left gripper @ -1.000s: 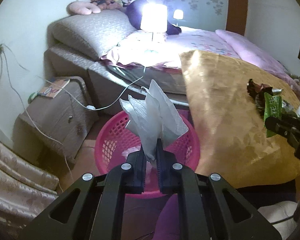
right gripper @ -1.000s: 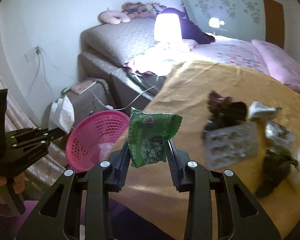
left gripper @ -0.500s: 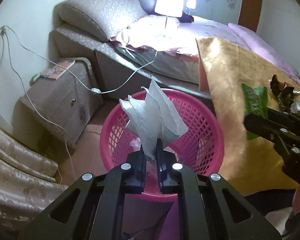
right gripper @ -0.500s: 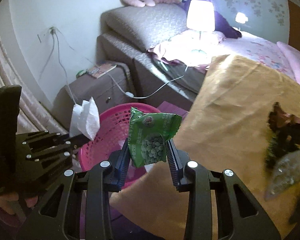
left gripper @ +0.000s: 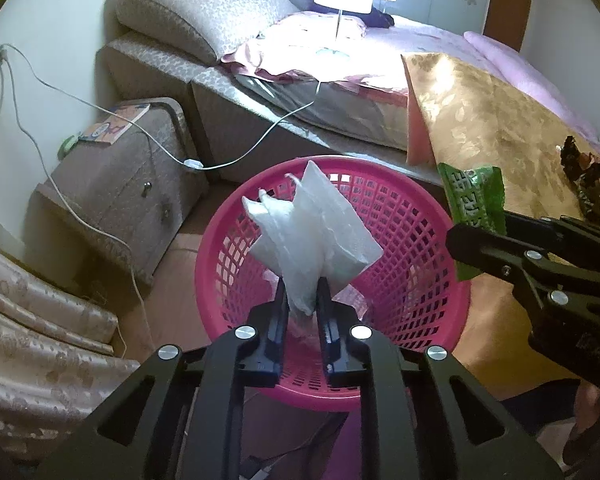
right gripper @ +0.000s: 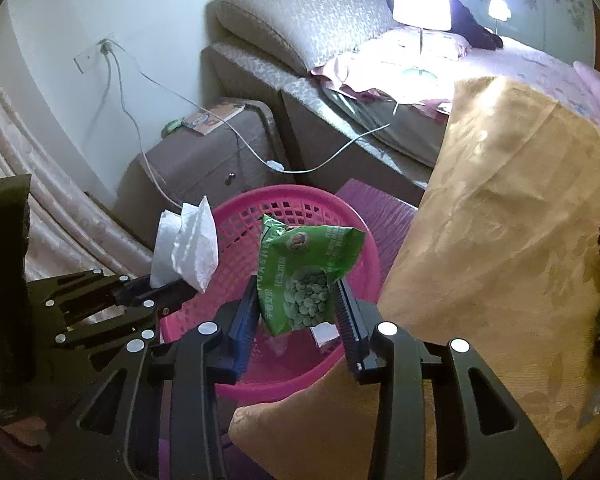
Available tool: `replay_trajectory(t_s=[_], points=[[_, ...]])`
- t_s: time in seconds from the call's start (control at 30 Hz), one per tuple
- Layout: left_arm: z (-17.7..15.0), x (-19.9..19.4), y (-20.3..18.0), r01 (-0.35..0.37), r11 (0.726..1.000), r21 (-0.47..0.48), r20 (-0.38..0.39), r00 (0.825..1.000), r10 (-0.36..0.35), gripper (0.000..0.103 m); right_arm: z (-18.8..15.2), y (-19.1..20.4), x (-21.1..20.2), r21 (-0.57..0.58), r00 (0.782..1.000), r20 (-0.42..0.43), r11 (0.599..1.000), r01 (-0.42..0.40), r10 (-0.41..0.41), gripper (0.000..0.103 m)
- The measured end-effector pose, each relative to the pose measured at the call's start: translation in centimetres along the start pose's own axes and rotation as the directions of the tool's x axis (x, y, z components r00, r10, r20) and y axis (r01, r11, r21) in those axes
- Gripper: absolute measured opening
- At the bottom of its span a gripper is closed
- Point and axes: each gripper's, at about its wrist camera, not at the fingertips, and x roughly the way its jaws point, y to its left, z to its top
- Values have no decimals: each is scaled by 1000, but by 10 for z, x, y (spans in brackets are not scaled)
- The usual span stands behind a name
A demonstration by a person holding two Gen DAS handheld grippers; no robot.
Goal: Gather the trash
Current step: 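Open left tool dropping tissues while right tool drops the snack bag into basket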
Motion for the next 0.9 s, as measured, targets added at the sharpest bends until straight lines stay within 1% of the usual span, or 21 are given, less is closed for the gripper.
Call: replay_trajectory(t_s=[0.03, 0.1, 0.17, 0.23, 0.37, 0.4, 0.47, 0.57, 0.73, 0.9], points=[[0, 1, 0, -2, 1000, -1, -1, 1000, 2, 18, 0, 0, 0, 0, 1000, 0, 1000, -1, 1, 41], [0, 3, 1, -7, 1000, -2, -3, 1000, 7, 22, 0, 1, 1, -1, 1000, 4, 1000, -2, 2, 43], [0, 3, 2, -14, 1000, -6, -2, 1000, 14, 30, 0, 1, 1, -1, 1000, 6, 1000, -4, 4, 46], [0, 3, 3, -20, 1000, -12, -2, 1000, 20, 33, 0, 0, 1, 2, 1000, 10, 1000, -6, 6, 50], [1, 1, 7, -30, 999, -33, 4, 1000, 30, 48, -2, 0, -3, 7, 1000, 21, 1000, -3, 3, 53], [1, 0, 8, -35, 999, -38, 8, 999, 36, 50, -2, 0, -5, 10, 1000, 26, 1000, 0, 0, 54], [2, -2, 10, -48, 998, -45, 18, 999, 48, 57, -4, -2, -8, 14, 999, 34, 1000, 6, -6, 56], [1, -5, 10, -57, 997, -49, 32, 998, 59, 63, -5, -3, -13, 16, 999, 47, 1000, 11, -12, 58], [1, -11, 6, -48, 998, -44, 64, 997, 51, 66, -10, -1, -26, 5, 995, 83, 999, 53, -54, 65], [0, -21, -1, -29, 999, -30, 107, 994, 32, 68, -18, -9, -45, 30, 988, 129, 996, 87, -90, 66]])
